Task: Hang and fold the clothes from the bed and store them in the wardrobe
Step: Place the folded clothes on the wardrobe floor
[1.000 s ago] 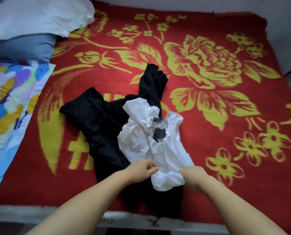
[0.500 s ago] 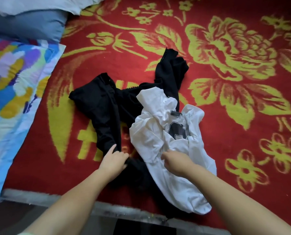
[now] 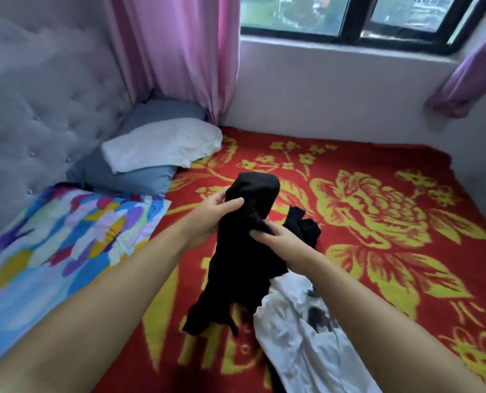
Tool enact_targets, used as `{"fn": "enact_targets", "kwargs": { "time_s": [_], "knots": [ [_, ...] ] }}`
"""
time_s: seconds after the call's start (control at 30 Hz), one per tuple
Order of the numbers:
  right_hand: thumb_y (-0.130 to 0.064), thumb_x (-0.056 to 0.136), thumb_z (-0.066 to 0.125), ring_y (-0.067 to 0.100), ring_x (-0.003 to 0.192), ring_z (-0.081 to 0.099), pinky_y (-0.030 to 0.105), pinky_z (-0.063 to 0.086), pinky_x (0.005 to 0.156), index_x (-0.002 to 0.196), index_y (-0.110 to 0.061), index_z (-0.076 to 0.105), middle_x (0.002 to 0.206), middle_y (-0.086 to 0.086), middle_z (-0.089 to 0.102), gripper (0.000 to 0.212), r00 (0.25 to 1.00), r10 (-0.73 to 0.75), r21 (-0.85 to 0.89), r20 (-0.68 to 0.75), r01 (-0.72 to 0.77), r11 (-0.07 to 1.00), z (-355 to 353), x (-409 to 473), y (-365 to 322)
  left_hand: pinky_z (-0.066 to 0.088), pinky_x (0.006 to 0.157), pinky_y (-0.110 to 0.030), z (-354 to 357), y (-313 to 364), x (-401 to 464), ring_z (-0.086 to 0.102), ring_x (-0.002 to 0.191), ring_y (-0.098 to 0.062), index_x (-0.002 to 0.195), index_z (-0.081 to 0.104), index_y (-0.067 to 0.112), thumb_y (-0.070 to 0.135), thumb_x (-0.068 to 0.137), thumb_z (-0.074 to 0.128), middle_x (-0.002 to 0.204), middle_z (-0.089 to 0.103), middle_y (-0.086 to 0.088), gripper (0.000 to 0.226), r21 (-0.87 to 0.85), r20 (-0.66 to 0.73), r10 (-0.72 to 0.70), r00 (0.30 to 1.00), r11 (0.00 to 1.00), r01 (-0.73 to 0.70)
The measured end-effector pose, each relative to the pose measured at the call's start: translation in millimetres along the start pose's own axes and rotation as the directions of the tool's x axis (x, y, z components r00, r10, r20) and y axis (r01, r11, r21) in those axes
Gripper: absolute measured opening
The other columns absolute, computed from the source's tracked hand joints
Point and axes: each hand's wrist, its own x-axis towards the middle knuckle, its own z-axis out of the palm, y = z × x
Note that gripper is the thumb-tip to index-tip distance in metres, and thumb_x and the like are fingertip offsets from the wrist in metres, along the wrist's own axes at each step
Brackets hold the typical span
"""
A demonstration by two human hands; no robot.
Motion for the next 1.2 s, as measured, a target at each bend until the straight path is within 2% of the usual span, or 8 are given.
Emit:
{"fn": "enact_targets", "kwargs": {
  "time_s": [0.23,0.63,0.77,0.83,1.0,1.1,1.13,1.2],
  "knots": [
    [-0.012,0.095,0.05,0.015,0.07,0.066,0.025,0.053,0.062,0.091,-0.018,0.068,0.08,0.003,0.07,0.019,0.914,-0.231,0.054,-0.335,0.263,0.963,-43.4,-49.1,-125.0,0.041,0.052,-0.026,18.3,71.9,4.8,0.056,0.063,-0.017,0.092,0.067,0.011,0.037,0.073,0.077,0.078,0.059,-0.006,0.034,0.024,0.013,0.079,0.997,0.997,-0.08],
    [-0.015,0.093,0.054,0.013,0.059,0.066,0.026,0.054,0.056,0.093,-0.016,0.063,0.075,0.005,0.068,0.009,0.759,-0.37,-0.018,-0.536,0.427,0.904,-89.5,-140.4,-237.9,0.046,0.062,-0.02,109.5,132.6,8.8,0.059,0.071,-0.007,0.097,0.053,0.02,0.03,0.091,0.063,0.091,0.059,-0.004,0.015,0.233,-0.232,0.399,0.887,0.908,-0.348],
    [-0.015,0.096,0.052,0.013,0.055,0.066,0.025,0.053,0.052,0.092,-0.012,0.061,0.07,0.004,0.067,0.011,0.689,-0.378,0.204,-0.619,0.605,0.77,-93.1,-168.1,-278.0,0.047,0.084,-0.014,150.1,99.6,-2.5,0.056,0.107,0.005,0.136,0.039,0.032,0.048,0.077,0.073,0.122,0.056,0.015,0.07,0.39,0.209,0.184,0.96,0.885,-0.254],
    [-0.019,0.094,0.056,0.018,0.061,0.069,0.03,0.057,0.059,0.098,-0.01,0.063,0.075,0.007,0.069,0.012,0.683,-0.374,0.305,-0.627,0.657,0.689,-100.7,-186.2,-298.0,0.046,0.078,-0.008,164.4,78.5,-4.3,0.055,0.105,0.007,0.135,0.044,0.027,0.038,0.085,0.067,0.12,0.055,0.019,0.056,0.568,0.272,0.018,0.962,0.804,-0.176],
    [-0.018,0.092,0.057,0.023,0.093,0.065,0.038,0.056,0.086,0.11,-0.014,0.058,0.105,0.009,0.065,0.019,0.35,-0.377,0.088,-0.858,0.822,0.563,-155.6,-220.6,-309.9,0.032,0.058,-0.028,180.1,65.2,7.6,0.043,0.062,-0.017,0.08,0.056,0.009,0.021,0.102,0.043,0.069,0.048,-0.003,0.028,0.647,0.027,0.209,0.978,0.741,-0.177],
    [-0.023,0.09,0.057,0.026,0.114,0.056,0.037,0.044,0.1,0.134,-0.014,0.042,0.129,0.012,0.053,0.048,0.051,-0.453,-0.409,-0.89,0.349,0.843,-192.7,-224.7,-273.5,0.027,0.05,-0.026,189.3,96.5,10.9,0.032,0.055,-0.012,0.067,0.04,0.015,0.013,0.1,0.041,0.058,0.034,0.004,0.033,0.482,-0.099,0.368,0.925,0.831,-0.279],
    [-0.023,0.089,0.059,0.03,0.119,0.051,0.038,0.039,0.104,0.138,-0.012,0.039,0.133,0.017,0.049,0.053,0.093,-0.524,-0.511,-0.846,0.133,0.849,-198.3,-222.4,-256.8,0.03,0.051,-0.024,195.6,109.6,12.5,0.036,0.056,-0.01,0.069,0.043,0.015,0.013,0.1,0.041,0.059,0.038,0.004,0.031,0.436,-0.118,0.41,0.904,0.84,-0.324],
    [-0.024,0.089,0.063,0.033,0.124,0.045,0.037,0.034,0.107,0.138,-0.01,0.042,0.135,0.019,0.045,0.055,0.402,-0.561,-0.651,-0.724,-0.129,0.748,-193.4,-215.9,-225.6,0.038,0.051,-0.016,216.1,135.8,18.0,0.044,0.052,-0.002,0.071,0.048,0.013,0.013,0.1,0.042,0.056,0.046,0.009,0.03,0.318,-0.134,0.454,0.881,0.862,-0.395]
  ]
}}
